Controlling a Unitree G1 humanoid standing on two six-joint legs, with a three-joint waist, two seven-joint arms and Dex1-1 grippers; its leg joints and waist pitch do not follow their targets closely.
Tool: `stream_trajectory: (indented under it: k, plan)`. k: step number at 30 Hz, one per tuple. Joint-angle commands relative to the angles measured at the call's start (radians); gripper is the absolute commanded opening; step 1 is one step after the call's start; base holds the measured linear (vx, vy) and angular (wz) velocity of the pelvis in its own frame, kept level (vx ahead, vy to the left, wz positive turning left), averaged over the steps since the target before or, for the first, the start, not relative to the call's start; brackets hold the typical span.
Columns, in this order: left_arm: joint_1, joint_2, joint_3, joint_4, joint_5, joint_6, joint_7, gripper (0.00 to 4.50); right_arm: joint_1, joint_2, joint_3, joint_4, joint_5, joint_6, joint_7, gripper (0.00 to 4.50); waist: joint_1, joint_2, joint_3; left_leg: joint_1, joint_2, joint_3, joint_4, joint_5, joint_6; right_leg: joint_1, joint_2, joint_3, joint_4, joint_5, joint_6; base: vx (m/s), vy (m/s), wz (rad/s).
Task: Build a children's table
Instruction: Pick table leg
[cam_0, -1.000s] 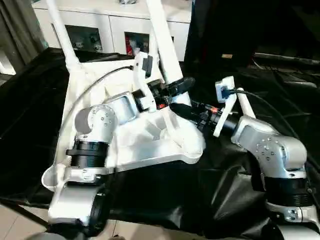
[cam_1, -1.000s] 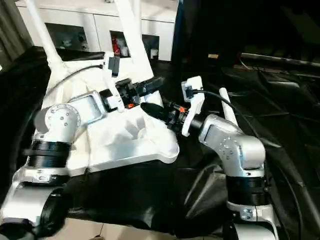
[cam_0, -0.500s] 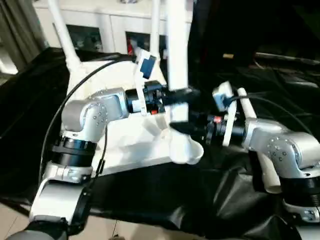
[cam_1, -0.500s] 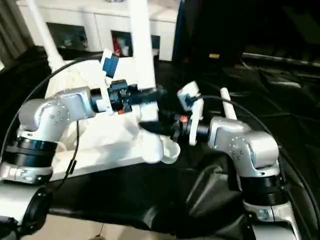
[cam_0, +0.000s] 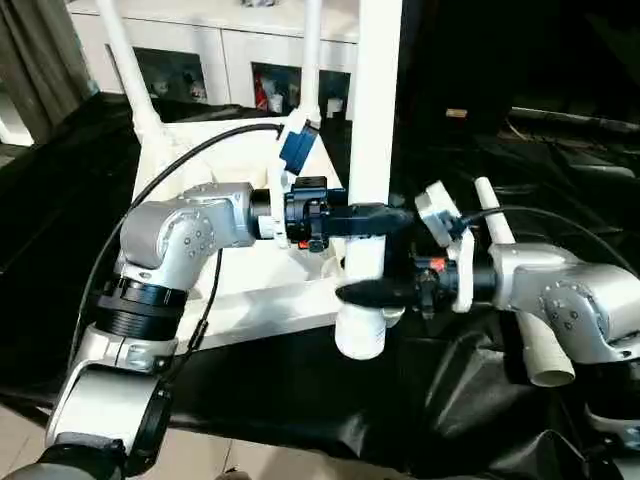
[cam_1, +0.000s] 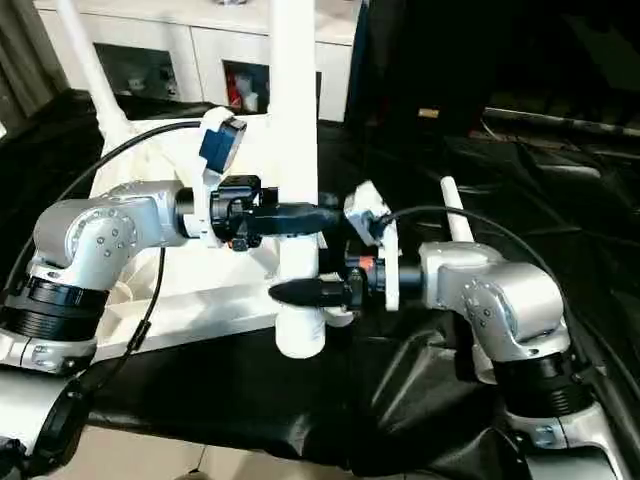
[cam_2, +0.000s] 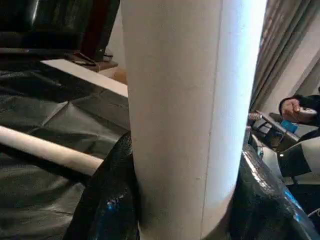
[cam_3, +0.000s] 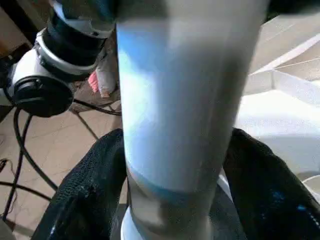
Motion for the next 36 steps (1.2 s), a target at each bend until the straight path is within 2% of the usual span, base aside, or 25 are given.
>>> stream_trajectory:
  k: [1,15,16,20,22,25,36]
  plan:
    - [-0.010,-0.002,0.012,-0.022,-0.019,0.002,-0.007,1.88,0.002,-0.012,0.007,-0.028,0.003,-0.015,0.012,3.00,0.004,-0.013,-0.077,-0.008,0.013,0.004,-0.056,-0.034,0.036,0.075,-0.060,0.056,-0.073,-0.178,-0.142,0.000,0.000,0.00]
    - [-0.005,0.003,0.002,-0.033,-0.027,0.004,-0.017,1.88,0.001,0.000,0.020,-0.006,0.007,-0.040,0.011,3.00,0.004,-0.010,-0.078,-0.008,0.013,0.003,-0.055,-0.033,0.034,0.076,-0.059,0.056,-0.071,-0.168,-0.146,0.000,0.000,0.00]
    - [-0.005,0.003,0.002,-0.032,-0.027,0.003,-0.016,1.88,0.001,0.000,0.020,-0.003,0.009,-0.042,0.011,2.73,0.004,-0.010,-0.079,-0.007,0.014,0.003,-0.055,-0.032,0.034,0.076,-0.059,0.056,-0.070,-0.163,-0.148,0.000,0.000,0.00]
    - [-0.007,0.000,0.001,-0.027,-0.025,-0.001,-0.016,1.88,0.001,0.003,0.018,0.002,0.014,-0.041,0.011,2.60,0.004,-0.009,-0.079,-0.007,0.013,0.004,-0.054,-0.029,0.036,0.076,-0.059,0.057,-0.069,-0.152,-0.153,0.000,0.000,0.00]
    - [-0.010,-0.003,0.003,-0.022,-0.025,-0.003,-0.014,1.88,0.002,0.004,0.017,0.003,0.016,-0.040,0.012,2.27,0.004,-0.009,-0.079,-0.008,0.013,0.004,-0.054,-0.030,0.036,0.077,-0.058,0.057,-0.069,-0.150,-0.154,0.000,0.000,0.00]
    - [-0.012,-0.006,0.005,-0.017,-0.024,-0.006,-0.012,1.88,0.005,0.004,0.019,0.000,0.019,-0.036,0.015,2.03,0.003,-0.008,-0.079,-0.006,0.013,0.004,-0.054,-0.033,0.036,0.076,-0.058,0.056,-0.070,-0.152,-0.156,0.000,0.000,0.00]
    - [-0.012,-0.015,0.014,-0.005,-0.025,-0.028,-0.012,1.88,0.016,-0.003,0.018,-0.008,0.025,-0.034,0.009,1.89,0.003,-0.008,-0.081,-0.007,0.012,0.004,-0.052,-0.029,0.037,0.078,-0.057,0.056,-0.069,-0.141,-0.157,0.000,0.000,0.00]
